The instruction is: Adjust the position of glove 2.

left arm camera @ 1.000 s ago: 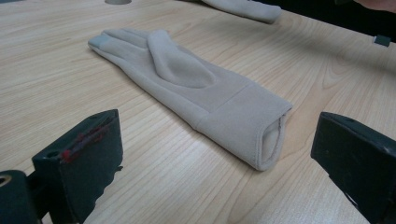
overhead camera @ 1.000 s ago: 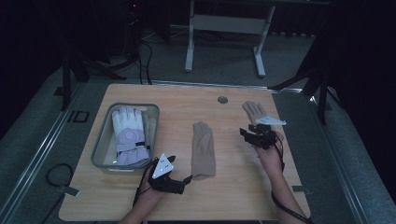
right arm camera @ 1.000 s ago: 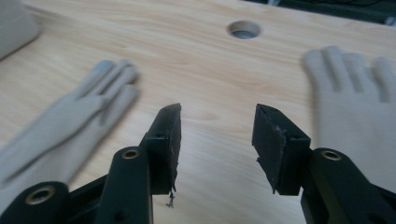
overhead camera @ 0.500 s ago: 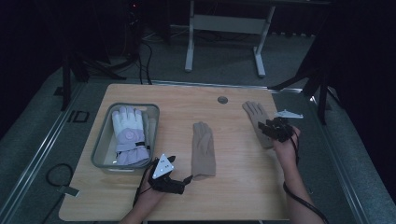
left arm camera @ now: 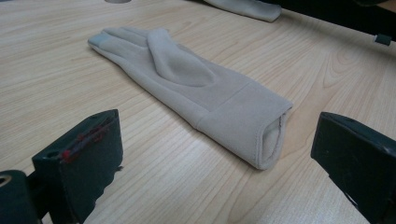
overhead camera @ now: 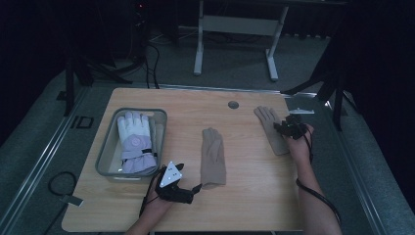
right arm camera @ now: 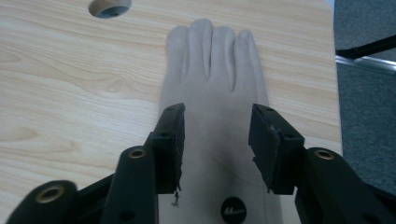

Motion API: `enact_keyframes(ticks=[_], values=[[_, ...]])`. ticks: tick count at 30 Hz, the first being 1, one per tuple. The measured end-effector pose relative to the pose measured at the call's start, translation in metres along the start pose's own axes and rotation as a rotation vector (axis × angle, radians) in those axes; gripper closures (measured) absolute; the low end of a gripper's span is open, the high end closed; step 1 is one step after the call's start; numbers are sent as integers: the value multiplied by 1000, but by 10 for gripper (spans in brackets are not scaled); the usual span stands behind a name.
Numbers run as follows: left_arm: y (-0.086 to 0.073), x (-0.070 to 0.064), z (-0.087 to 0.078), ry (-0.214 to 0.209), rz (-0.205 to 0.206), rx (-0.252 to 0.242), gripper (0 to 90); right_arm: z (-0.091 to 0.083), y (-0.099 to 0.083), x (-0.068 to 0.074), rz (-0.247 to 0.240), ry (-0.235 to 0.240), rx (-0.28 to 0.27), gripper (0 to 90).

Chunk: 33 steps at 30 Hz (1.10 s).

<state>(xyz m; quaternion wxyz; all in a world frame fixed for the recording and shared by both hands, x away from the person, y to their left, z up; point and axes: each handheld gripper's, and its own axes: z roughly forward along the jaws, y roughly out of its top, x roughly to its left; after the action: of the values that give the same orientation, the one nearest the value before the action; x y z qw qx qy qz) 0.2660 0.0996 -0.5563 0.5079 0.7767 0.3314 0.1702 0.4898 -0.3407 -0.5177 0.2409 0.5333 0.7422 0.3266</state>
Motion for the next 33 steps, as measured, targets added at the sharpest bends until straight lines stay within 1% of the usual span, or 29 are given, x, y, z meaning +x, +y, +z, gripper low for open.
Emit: enact_keyframes(ticks=[1,2,3,6,8,10,11,12,13,14,16,17,18,19,21,24,29,30,31,33], values=[[0,0,0,-1,-3,0,24,3,-1,0,-13,1,6,537],[0,0,0,-1,-3,0,24,3,-1,0,-13,1,6,537],[0,0,0,-2,-6,0,24,10,-2,-1,-39,2,18,528],[-1,1,0,-9,-11,-1,24,14,-3,-3,-75,5,16,527],[-1,1,0,-12,-11,-3,24,16,-4,-7,-64,9,28,527],[0,1,0,-13,-9,-3,24,20,-7,-11,-55,29,54,505],[0,1,0,-11,-10,-4,24,23,-9,-12,-56,34,76,509],[0,1,0,-11,-10,-3,24,25,-12,-11,-63,34,83,521],[0,1,0,-11,-10,-5,24,25,-12,-10,-66,35,79,542],[0,1,0,-11,-10,-5,24,25,-12,-10,-66,35,79,542],[-1,1,0,-9,-8,-1,24,24,-14,-7,-67,33,72,619],[-1,1,0,-10,-9,-2,24,24,-15,-6,-58,31,64,674],[-1,0,0,-10,-9,-3,24,23,-16,-5,-38,24,62,727],[-1,0,0,-8,-7,-2,24,22,-16,-5,-29,13,60,777],[-1,0,0,-9,-7,-2,24,21,-16,-3,-12,3,64,814],[-1,0,0,-9,-8,-3,24,19,-15,2,10,-22,65,830],[0,0,0,-6,-9,-4,24,9,-12,10,67,-23,49,833],[-1,0,0,-6,-10,-4,24,6,-11,12,76,-24,40,832],[-1,0,0,-6,-11,-4,24,2,-11,13,94,-31,32,833],[-1,0,0,-2,-13,-7,24,-5,-12,16,125,-29,9,833]])
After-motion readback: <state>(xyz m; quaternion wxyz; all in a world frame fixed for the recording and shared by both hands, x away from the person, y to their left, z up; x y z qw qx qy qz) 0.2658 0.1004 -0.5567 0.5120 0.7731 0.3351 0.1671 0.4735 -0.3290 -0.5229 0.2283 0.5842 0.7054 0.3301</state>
